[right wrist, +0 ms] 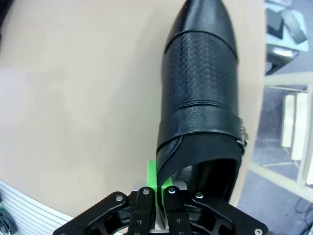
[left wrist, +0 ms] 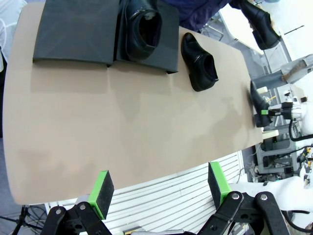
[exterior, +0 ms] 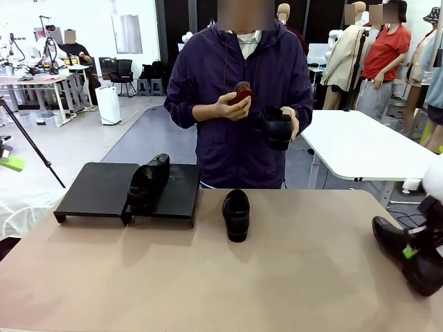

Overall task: Organize the shoes by placing them on the stand.
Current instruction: Pick up one Shoe and place it in the middle of the table.

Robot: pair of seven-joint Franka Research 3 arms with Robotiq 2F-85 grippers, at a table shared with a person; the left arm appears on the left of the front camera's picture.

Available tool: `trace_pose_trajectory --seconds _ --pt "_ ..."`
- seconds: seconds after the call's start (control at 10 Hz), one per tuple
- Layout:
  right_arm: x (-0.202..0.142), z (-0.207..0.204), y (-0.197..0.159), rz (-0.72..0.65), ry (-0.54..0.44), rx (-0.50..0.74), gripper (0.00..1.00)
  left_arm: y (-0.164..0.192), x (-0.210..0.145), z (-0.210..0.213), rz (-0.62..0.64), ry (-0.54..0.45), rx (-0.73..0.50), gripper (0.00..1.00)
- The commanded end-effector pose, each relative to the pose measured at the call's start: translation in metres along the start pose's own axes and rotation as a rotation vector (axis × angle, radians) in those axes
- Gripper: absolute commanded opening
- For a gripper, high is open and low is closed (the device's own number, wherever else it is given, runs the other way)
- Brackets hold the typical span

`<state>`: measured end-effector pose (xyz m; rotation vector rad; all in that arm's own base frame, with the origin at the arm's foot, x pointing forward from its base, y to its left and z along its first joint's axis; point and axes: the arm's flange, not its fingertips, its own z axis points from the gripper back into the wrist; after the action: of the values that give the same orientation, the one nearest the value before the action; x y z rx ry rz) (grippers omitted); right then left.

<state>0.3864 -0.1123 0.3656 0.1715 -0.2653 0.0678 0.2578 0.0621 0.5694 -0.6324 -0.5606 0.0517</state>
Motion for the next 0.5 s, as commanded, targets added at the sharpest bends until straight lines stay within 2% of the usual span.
trace_pose_trajectory --seconds 0.0,0.2,0.4 --pt "-0.008 0.073 0.000 -0.048 -0.096 -0.008 0.00 0.002 0.002 0.000 -0.006 -0.010 -0.007 1.00" --pt "-0.029 0.155 0.022 -0.119 -0.138 0.036 0.00 0.002 0.002 0.000 -0.006 -0.010 -0.007 1.00" --pt "-0.060 0.215 0.050 -0.163 -0.107 0.011 0.00 0.002 0.002 0.000 -0.006 -0.010 -0.007 1.00"
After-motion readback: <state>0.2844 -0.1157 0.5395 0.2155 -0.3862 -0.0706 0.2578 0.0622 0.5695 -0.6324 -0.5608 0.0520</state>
